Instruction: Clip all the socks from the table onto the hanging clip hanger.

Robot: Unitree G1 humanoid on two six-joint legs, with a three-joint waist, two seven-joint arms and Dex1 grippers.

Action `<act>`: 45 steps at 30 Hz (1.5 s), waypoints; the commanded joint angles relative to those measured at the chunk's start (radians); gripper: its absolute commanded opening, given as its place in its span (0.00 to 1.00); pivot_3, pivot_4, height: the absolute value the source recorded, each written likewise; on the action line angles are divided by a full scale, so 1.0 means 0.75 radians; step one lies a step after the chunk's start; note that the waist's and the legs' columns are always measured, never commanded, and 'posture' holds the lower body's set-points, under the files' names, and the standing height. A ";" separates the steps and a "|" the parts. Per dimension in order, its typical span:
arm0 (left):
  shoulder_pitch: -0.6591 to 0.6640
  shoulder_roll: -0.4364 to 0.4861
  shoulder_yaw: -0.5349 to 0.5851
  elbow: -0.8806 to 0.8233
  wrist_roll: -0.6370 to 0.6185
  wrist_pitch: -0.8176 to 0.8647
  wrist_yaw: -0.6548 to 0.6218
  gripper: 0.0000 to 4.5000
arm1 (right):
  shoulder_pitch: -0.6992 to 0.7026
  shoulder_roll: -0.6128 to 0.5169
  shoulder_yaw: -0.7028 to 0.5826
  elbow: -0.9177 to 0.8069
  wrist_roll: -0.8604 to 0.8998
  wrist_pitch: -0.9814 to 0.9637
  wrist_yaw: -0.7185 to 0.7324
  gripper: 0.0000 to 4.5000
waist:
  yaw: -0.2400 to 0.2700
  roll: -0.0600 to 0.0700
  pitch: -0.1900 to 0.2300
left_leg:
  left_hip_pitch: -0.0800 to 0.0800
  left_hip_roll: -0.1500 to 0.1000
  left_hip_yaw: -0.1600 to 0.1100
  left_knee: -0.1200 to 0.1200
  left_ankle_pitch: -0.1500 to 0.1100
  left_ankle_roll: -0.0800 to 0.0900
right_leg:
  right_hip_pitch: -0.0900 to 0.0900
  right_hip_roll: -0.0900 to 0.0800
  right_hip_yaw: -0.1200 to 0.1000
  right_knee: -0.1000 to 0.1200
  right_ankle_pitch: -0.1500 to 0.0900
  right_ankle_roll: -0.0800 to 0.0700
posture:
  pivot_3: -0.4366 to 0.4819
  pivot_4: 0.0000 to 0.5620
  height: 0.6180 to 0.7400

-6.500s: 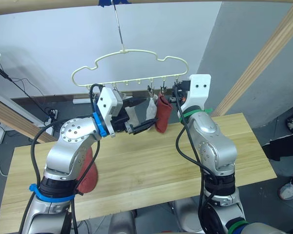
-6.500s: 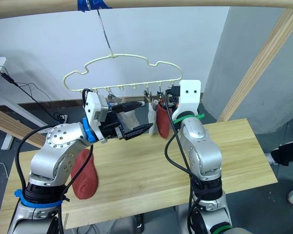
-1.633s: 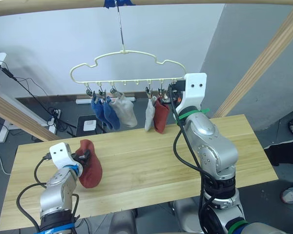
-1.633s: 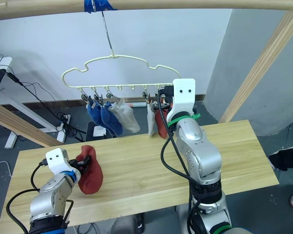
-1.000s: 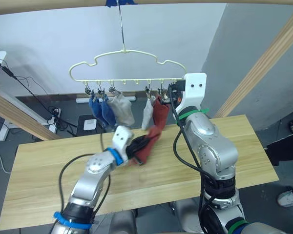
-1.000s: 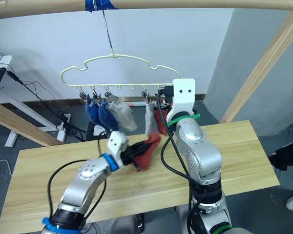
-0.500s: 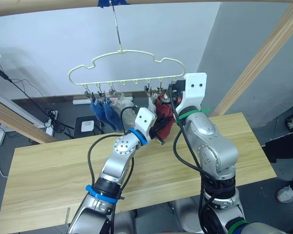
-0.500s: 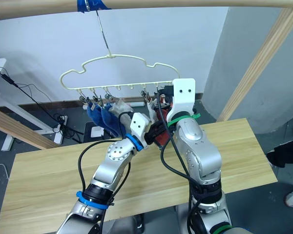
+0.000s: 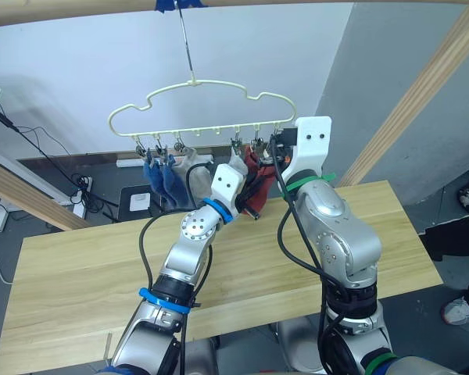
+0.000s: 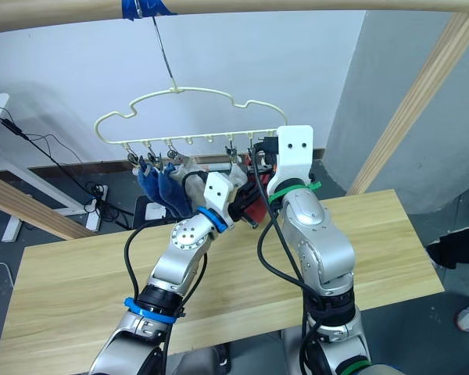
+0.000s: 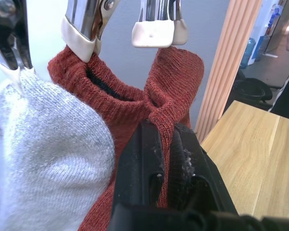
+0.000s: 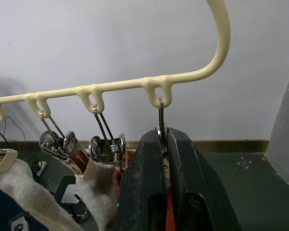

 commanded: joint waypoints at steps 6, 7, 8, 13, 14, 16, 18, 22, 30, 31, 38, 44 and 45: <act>0.017 -0.004 0.030 -0.068 -0.038 -0.055 -0.023 0.00 | -0.045 0.019 0.021 -0.053 -0.029 -0.043 0.003 0.00 | 0.000 0.000 0.000 | 0.000 0.000 0.000 0.000 0.000 0.000 | 0.000 0.000 0.000 0.000 0.000 0.000 | 0.19 0.48 1.00; 0.020 -0.002 0.031 -0.072 -0.041 -0.055 -0.026 0.00 | -0.044 0.020 0.021 -0.052 -0.032 -0.044 0.004 0.00 | 0.000 0.000 0.000 | 0.000 0.000 0.000 0.000 0.000 0.000 | 0.000 0.000 0.000 0.000 0.000 0.000 | 0.19 0.48 1.00; 0.023 -0.002 0.032 -0.076 -0.044 -0.054 -0.027 0.00 | -0.044 0.021 0.020 -0.053 -0.034 -0.044 0.005 0.00 | 0.000 0.000 0.000 | 0.000 0.000 0.000 0.000 0.000 0.000 | 0.000 0.000 0.000 0.000 0.000 0.000 | 0.19 0.48 1.00; 0.023 -0.018 0.036 -0.079 -0.052 -0.058 -0.023 0.00 | -0.043 0.024 0.019 -0.050 -0.042 -0.050 0.013 0.00 | 0.000 0.000 0.000 | 0.000 0.000 0.000 0.000 0.000 0.000 | 0.000 0.000 0.000 0.000 0.000 0.000 | 0.19 0.48 1.00; 0.020 -0.023 0.038 -0.077 -0.050 -0.059 -0.018 0.00 | -0.042 0.023 0.020 -0.051 -0.042 -0.049 0.014 0.00 | 0.000 0.000 0.000 | 0.000 0.000 0.000 0.000 0.000 0.000 | 0.000 0.000 0.000 0.000 0.000 0.000 | 0.19 0.48 1.00; 0.012 -0.033 0.042 -0.071 -0.045 -0.065 -0.007 0.00 | -0.040 0.024 0.020 -0.053 -0.040 -0.043 0.015 0.00 | 0.000 0.000 0.000 | 0.000 0.000 0.000 0.000 0.000 0.000 | 0.000 0.000 0.000 0.000 0.000 0.000 | 0.19 0.48 1.00; 0.003 -0.041 0.042 -0.066 -0.043 -0.065 -0.003 0.00 | -0.039 0.026 0.022 -0.054 -0.038 -0.039 0.017 0.00 | 0.000 0.000 0.000 | 0.000 0.000 0.000 0.000 0.000 0.000 | 0.000 0.000 0.000 0.000 0.000 0.000 | 0.19 0.48 1.00; -0.005 -0.050 0.040 -0.064 -0.046 -0.064 -0.002 0.00 | -0.035 0.028 0.026 -0.056 -0.037 -0.035 0.019 0.00 | -0.001 0.000 0.000 | 0.000 0.000 0.000 0.000 0.000 0.000 | 0.000 0.000 0.000 0.000 0.000 0.000 | 0.19 0.47 1.00; -0.019 -0.057 0.047 -0.058 -0.053 -0.065 0.002 0.00 | -0.024 0.040 0.024 -0.066 -0.036 -0.044 0.010 0.27 | -0.001 0.000 0.000 | 0.000 0.000 0.000 0.000 0.000 0.000 | 0.000 0.000 0.000 0.000 0.000 0.000 | 0.19 0.47 1.00; -0.021 -0.057 0.049 -0.054 -0.042 -0.074 0.016 0.00 | -0.023 0.039 0.025 -0.072 -0.036 -0.042 0.009 0.35 | -0.001 0.000 0.000 | 0.000 0.000 0.000 0.000 0.000 0.000 | 0.000 0.000 0.000 0.000 0.000 0.000 | 0.19 0.47 1.00; 0.016 -0.005 0.051 -0.086 -0.082 0.018 -0.055 0.35 | 0.019 -0.046 -0.007 -0.217 0.037 0.032 0.122 0.92 | -0.001 0.000 0.000 | 0.000 0.000 0.000 0.000 0.000 0.000 | 0.000 0.000 0.000 0.000 0.000 0.000 | 0.18 0.46 1.00; 0.174 0.167 0.055 -0.247 -0.111 0.099 -0.206 0.72 | 0.098 -0.314 -0.093 -0.383 0.200 0.157 0.379 1.00 | -0.002 0.000 0.000 | 0.000 0.000 0.000 -0.001 0.000 0.000 | 0.000 0.000 0.000 0.000 0.000 0.000 | 0.19 0.45 1.00; 0.190 0.187 0.061 -0.263 -0.117 0.107 -0.219 0.78 | 0.102 -0.350 -0.104 -0.390 0.221 0.167 0.410 1.00 | -0.001 0.000 0.000 | 0.000 0.000 0.000 0.000 0.000 0.000 | 0.000 0.000 0.000 0.000 0.000 0.000 | 0.19 0.45 1.00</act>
